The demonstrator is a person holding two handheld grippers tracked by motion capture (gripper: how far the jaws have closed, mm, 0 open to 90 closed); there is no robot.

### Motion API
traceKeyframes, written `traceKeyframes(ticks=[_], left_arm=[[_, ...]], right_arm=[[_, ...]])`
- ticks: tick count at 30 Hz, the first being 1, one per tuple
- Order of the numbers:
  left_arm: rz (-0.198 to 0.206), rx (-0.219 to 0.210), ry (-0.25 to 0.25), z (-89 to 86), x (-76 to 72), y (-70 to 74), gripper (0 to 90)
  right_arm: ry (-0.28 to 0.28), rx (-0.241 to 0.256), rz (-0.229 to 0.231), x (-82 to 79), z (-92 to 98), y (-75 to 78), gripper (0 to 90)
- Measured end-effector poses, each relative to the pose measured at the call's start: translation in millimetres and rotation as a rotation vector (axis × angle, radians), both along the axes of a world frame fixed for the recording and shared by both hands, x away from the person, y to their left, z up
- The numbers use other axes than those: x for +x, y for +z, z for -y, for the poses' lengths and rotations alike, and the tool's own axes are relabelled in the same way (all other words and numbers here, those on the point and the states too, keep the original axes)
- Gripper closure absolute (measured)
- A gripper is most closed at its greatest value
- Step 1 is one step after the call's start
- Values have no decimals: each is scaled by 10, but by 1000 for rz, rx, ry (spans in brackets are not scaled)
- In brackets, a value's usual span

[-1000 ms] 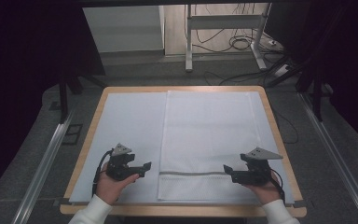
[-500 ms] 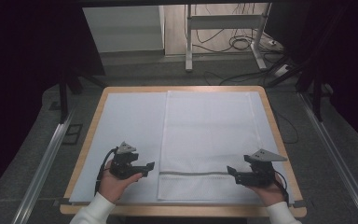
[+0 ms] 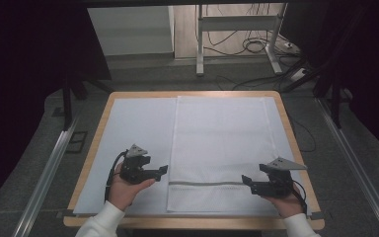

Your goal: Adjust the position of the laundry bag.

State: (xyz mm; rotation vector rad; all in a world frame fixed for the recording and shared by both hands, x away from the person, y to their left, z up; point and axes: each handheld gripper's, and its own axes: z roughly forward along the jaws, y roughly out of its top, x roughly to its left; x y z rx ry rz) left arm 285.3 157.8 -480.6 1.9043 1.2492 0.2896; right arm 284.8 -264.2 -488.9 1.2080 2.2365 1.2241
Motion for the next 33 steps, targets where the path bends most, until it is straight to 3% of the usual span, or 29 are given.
traceKeyframes(ticks=[5,20,24,25,30,33], left_arm=[[-10,-22,-12,36,27,25,242],[-20,-34,-37,126,156,83,249],[-38,-32,-32,207,198,100,262],[-43,-26,-40,264,201,102,263],[-71,-18,-42,351,236,54,260],[-118,-14,-42,384,289,-45,260]], right_arm=[[-2,-4,-4,0,-6,-7,163],[5,-17,-2,8,-21,-25,163],[-3,-21,6,3,-23,-20,165],[-10,-32,32,-12,-27,-4,174],[-17,-34,39,-5,-24,1,174],[-25,-36,34,9,-6,-10,174]])
